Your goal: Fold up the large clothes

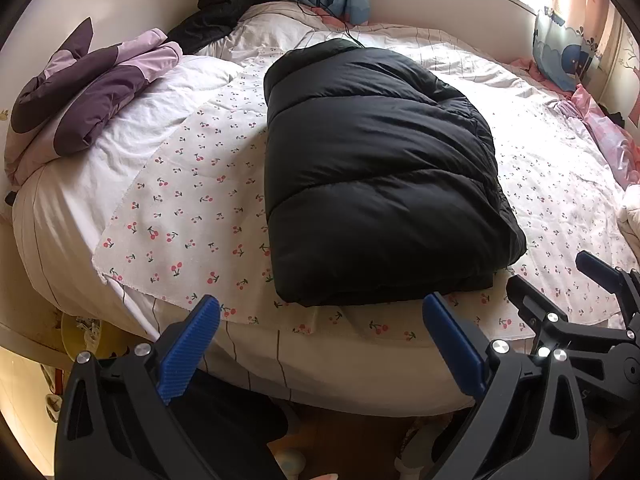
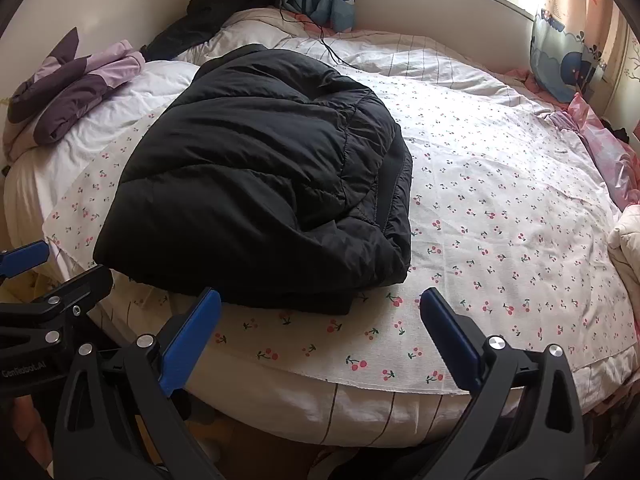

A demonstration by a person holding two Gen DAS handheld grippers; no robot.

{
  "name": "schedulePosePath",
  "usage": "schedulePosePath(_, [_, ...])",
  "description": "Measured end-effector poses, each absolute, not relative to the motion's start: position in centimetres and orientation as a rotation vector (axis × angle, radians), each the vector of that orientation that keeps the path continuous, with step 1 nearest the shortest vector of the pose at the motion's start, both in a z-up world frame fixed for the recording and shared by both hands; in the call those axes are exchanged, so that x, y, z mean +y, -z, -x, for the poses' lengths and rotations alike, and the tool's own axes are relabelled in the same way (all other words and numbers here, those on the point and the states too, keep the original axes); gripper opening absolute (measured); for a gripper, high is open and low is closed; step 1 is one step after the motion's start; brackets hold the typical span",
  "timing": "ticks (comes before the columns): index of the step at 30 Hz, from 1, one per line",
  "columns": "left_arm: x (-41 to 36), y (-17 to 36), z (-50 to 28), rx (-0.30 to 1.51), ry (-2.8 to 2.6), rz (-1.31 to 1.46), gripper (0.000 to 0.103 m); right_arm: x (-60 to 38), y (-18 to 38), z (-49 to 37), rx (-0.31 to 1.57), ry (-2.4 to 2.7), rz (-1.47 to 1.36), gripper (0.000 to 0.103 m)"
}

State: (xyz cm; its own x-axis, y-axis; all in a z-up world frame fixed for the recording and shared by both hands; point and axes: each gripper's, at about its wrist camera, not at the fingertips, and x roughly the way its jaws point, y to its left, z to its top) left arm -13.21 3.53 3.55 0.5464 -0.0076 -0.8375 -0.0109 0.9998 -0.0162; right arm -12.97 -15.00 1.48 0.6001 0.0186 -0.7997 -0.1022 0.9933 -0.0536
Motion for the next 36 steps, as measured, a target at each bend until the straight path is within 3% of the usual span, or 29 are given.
schedulePosePath(36, [3.2, -2.7, 12.7, 1.012, 0.016, 0.027, 0.097, -15.1, -0.3, 12.0, 0.958, -0.074, 0.112, 0.096])
